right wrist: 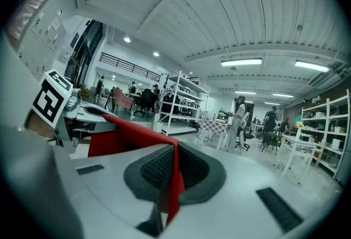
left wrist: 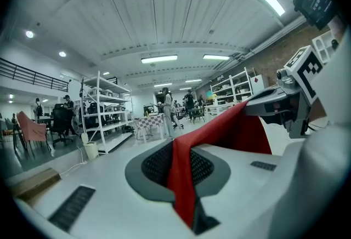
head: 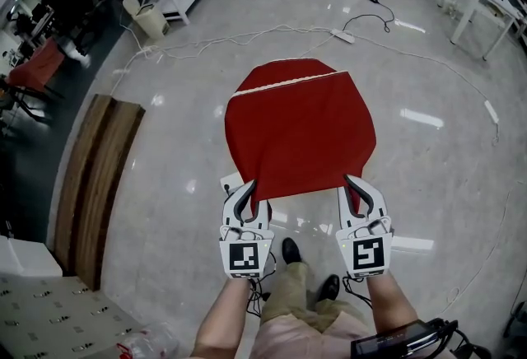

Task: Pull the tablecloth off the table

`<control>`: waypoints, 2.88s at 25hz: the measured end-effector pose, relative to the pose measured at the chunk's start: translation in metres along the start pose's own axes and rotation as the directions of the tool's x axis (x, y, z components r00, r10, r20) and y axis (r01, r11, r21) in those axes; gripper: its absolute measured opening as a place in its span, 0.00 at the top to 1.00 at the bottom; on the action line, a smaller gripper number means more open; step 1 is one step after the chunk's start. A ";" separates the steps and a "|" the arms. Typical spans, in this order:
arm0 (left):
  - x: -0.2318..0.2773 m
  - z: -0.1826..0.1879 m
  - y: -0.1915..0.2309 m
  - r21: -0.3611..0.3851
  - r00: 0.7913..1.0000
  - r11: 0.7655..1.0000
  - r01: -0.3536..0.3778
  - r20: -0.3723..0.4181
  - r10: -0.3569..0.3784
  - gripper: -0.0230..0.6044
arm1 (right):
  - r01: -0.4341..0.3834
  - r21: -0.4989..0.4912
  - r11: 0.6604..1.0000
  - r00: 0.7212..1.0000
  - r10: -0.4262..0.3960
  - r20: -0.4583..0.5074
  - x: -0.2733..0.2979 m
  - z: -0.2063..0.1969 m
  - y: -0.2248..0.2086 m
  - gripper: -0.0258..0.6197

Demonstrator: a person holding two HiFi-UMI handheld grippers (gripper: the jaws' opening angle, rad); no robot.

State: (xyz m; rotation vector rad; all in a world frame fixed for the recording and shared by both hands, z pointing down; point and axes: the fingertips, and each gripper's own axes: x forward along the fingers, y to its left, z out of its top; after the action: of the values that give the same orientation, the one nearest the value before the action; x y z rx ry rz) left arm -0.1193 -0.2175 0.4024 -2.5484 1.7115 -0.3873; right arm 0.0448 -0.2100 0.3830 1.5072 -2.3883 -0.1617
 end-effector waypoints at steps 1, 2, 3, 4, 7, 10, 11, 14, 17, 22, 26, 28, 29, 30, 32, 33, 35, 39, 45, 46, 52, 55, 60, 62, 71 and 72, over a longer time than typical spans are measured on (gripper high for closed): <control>-0.002 0.003 -0.003 -0.002 1.000 1.000 -0.002 0.003 0.002 0.89 | 0.000 0.003 1.000 1.000 0.000 0.005 -0.003 0.001 -0.002 0.92; -0.004 0.007 -0.005 -0.005 1.000 1.000 -0.005 0.008 0.005 0.89 | 0.000 0.006 1.000 1.000 0.000 0.011 -0.007 0.003 -0.003 0.92; -0.005 0.010 -0.007 -0.011 1.000 1.000 -0.008 0.015 0.008 0.89 | 0.000 0.007 1.000 1.000 0.000 0.014 -0.010 0.004 -0.004 0.92; -0.008 0.013 -0.009 -0.014 1.000 1.000 -0.010 0.020 0.010 0.89 | -0.001 0.007 1.000 1.000 0.000 0.015 -0.013 0.004 -0.005 0.92; -0.015 0.016 -0.014 -0.003 1.000 1.000 -0.013 0.017 0.013 0.89 | 0.000 0.017 1.000 1.000 -0.001 0.016 -0.022 0.004 -0.005 0.92; -0.021 0.019 -0.022 0.001 1.000 1.000 -0.018 0.018 0.018 0.89 | 0.003 0.048 0.999 1.000 -0.003 0.013 -0.033 0.002 -0.007 0.92; -0.023 0.021 -0.025 0.002 1.000 1.000 -0.020 0.018 0.020 0.89 | 0.000 0.043 0.999 1.000 0.000 0.012 -0.036 0.002 -0.008 0.92; -0.028 0.028 -0.032 0.000 0.999 1.000 -0.027 0.022 0.027 0.89 | -0.010 0.013 1.000 1.000 0.010 0.020 -0.045 0.005 -0.013 0.92; -0.033 0.035 -0.038 0.000 0.999 0.999 -0.035 0.029 0.035 0.89 | -0.013 0.009 1.000 0.999 0.013 0.033 -0.053 0.009 -0.016 0.92; -0.047 0.044 -0.047 0.001 0.998 0.999 -0.044 0.043 0.044 0.89 | -0.009 0.034 0.999 0.999 0.007 0.046 -0.070 0.013 -0.016 0.92; -0.060 0.047 -0.055 -0.001 0.998 0.999 -0.050 0.047 0.050 0.89 | -0.016 0.005 1.000 0.998 0.016 0.059 -0.085 0.016 -0.015 0.92; -0.067 0.051 -0.058 -0.003 0.997 0.998 -0.055 0.053 0.055 0.89 | -0.017 0.006 1.000 0.998 0.017 0.062 -0.091 0.018 -0.013 0.92; -0.070 0.052 -0.059 -0.005 0.997 0.998 -0.057 0.058 0.058 0.89 | -0.015 0.012 1.000 0.998 0.014 0.063 -0.094 0.019 -0.013 0.92; -0.072 0.054 -0.061 -0.008 0.996 0.998 -0.059 0.062 0.060 0.89 | -0.012 0.022 1.000 0.998 0.010 0.065 -0.097 0.019 -0.013 0.92; -0.077 0.056 -0.065 -0.016 0.996 0.998 -0.066 0.063 0.067 0.89 | -0.010 0.018 1.000 0.998 0.009 0.069 -0.104 0.020 -0.014 0.92; -0.079 0.056 -0.067 -0.021 0.996 0.997 -0.071 0.059 0.072 0.89 | -0.012 0.005 1.000 0.997 0.011 0.071 -0.107 0.021 -0.014 0.92; -0.082 0.056 -0.070 -0.022 0.996 0.997 -0.070 0.058 0.072 0.89 | -0.012 -0.008 1.000 0.997 0.012 0.073 -0.111 0.021 -0.016 0.92; -0.083 0.057 -0.075 -0.016 0.995 0.998 -0.063 0.072 0.064 0.89 | -0.007 -0.011 1.000 0.996 0.008 0.085 -0.114 0.022 -0.017 0.92; -0.085 0.056 -0.082 -0.018 0.995 0.998 -0.066 0.078 0.067 0.89 | 0.001 0.030 1.000 0.996 -0.004 0.090 -0.121 0.017 -0.019 0.92; -0.084 0.055 -0.083 -0.019 0.994 0.998 -0.068 0.080 0.069 0.89 | 0.000 0.012 1.000 0.996 -0.001 0.095 -0.120 0.015 -0.021 0.92; -0.100 0.063 -0.089 -0.025 0.993 0.997 -0.071 0.097 0.073 0.89 | 0.005 0.002 1.000 0.994 -0.005 0.108 -0.137 0.022 -0.016 0.92; -0.110 0.067 -0.092 -0.025 0.992 0.997 -0.069 0.104 0.071 0.89 | 0.011 0.028 1.000 0.993 -0.014 0.115 -0.148 0.026 -0.013 0.92; -0.127 0.081 -0.098 -0.017 0.992 0.998 -0.066 0.110 0.068 0.89 | 0.014 -0.018 1.000 0.992 -0.012 0.125 -0.167 0.040 -0.014 0.92; -0.132 0.086 -0.100 -0.017 0.991 0.998 -0.068 0.117 0.070 0.89 | 0.017 -0.002 1.000 0.992 -0.017 0.127 -0.172 0.043 -0.014 0.92; -0.150 0.100 -0.115 -0.018 0.987 0.997 -0.081 0.138 0.083 0.89 | 0.027 0.033 0.999 0.985 -0.032 0.169 -0.197 0.055 -0.019 0.92; -0.152 0.102 -0.116 -0.017 0.986 0.996 -0.083 0.141 0.085 0.89 | 0.027 0.027 0.999 0.984 -0.032 0.176 -0.200 0.057 -0.019 0.92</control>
State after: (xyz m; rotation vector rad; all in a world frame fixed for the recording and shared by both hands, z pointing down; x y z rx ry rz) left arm -0.0447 -0.0429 0.2972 -2.4357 1.7666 -0.1881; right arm 0.1224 -0.0437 0.2844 1.6012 -2.5133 -0.2847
